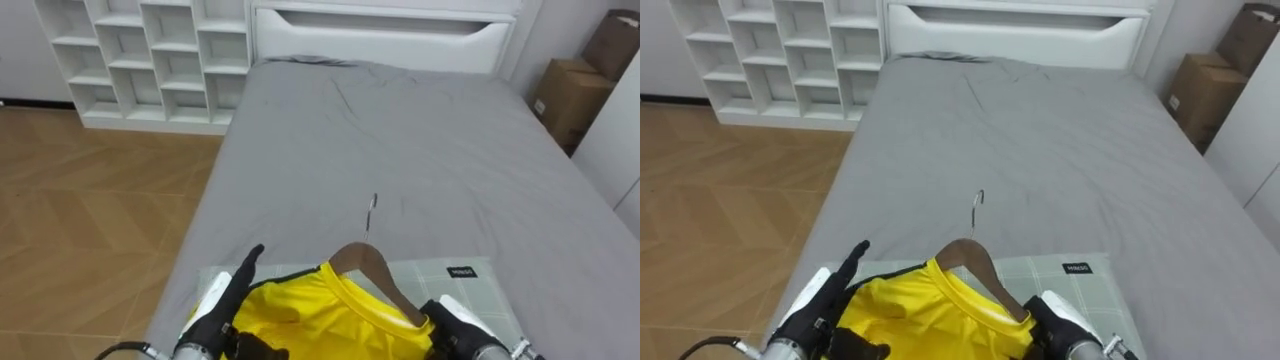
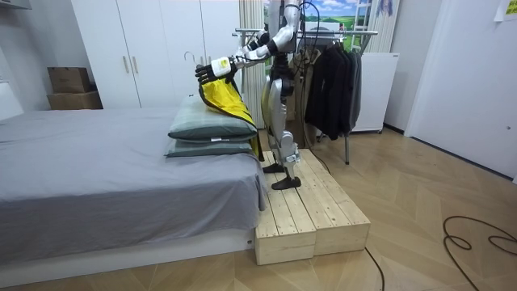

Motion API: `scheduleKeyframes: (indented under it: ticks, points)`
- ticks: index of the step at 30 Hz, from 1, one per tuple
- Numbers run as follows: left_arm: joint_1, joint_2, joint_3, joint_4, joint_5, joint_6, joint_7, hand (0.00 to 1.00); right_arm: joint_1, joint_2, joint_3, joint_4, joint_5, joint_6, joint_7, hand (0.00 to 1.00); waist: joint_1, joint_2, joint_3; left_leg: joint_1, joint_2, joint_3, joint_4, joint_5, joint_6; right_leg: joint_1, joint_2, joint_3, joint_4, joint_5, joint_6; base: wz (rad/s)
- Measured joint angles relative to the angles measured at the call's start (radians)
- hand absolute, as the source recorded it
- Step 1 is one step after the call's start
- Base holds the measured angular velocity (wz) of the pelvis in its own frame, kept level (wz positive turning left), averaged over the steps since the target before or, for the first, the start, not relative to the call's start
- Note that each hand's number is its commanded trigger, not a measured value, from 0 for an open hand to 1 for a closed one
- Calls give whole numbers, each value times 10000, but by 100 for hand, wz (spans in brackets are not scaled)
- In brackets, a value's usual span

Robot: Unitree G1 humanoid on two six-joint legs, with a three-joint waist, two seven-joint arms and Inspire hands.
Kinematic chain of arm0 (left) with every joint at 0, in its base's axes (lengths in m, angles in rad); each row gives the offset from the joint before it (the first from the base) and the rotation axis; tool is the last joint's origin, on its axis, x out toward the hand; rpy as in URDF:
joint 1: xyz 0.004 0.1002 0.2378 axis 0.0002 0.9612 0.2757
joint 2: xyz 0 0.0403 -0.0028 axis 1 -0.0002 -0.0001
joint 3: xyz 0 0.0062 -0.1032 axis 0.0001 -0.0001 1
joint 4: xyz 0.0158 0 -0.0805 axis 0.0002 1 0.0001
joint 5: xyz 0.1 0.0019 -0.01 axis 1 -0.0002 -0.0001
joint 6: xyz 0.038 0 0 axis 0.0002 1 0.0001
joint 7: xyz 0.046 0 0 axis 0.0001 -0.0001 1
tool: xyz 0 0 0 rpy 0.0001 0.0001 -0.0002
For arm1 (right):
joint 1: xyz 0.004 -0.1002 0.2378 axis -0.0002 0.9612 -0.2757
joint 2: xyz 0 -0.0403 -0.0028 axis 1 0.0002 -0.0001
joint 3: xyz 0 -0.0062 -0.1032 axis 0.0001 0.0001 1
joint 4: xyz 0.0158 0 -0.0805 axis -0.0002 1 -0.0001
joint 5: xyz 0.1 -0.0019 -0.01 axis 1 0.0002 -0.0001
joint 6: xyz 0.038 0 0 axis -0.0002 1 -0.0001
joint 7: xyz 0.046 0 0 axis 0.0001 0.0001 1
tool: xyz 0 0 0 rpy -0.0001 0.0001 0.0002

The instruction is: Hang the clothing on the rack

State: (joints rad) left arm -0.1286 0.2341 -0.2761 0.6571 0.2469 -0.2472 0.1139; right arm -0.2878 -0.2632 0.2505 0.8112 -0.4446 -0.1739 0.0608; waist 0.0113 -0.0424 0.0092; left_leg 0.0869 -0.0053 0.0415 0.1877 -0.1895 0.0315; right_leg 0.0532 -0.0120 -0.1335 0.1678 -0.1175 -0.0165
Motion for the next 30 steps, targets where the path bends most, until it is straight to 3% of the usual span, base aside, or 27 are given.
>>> scheduleKeyframes:
  ticks: [7, 10, 14, 25, 30]
  points:
    - [361, 56, 496, 1745, -40, 148, 19, 0, 3, -480, -33, -1348, -732, 2, -301, 100, 29, -28, -10, 133, 5, 106, -144, 0, 0, 15, 21, 129, 32, 1, 1, -5]
    - [565, 52, 1085, 2774, -4, 335, -10, 0, 83, -514, -321, -1913, -963, 2, -307, 100, 52, -80, -29, 147, 43, 116, -220, -1, 0, -23, 80, 227, 23, 5, -6, -2]
    - [1244, 121, 1588, 3024, -78, 539, -108, 0, 371, -610, -761, -2836, -1344, -5, -370, 100, 59, -73, -38, 127, 70, 107, -215, -2, -3, -24, 96, 194, 2, 8, -11, 0]
    - [1797, 98, 2958, 5121, -83, 859, -583, 0, 597, -892, -2200, -3994, -1522, -336, -1125, 100, 172, -178, -40, 196, 87, 135, -430, -6, -5, -27, 129, 209, 7, 8, -14, -1]
    - [2191, 140, 3103, 5452, -111, 1002, -585, 0, 606, -995, -2644, -4125, -1391, -323, -1413, 100, 186, -240, -50, 218, 86, 131, -445, -8, -5, -33, 134, 256, 0, 7, -12, 0]
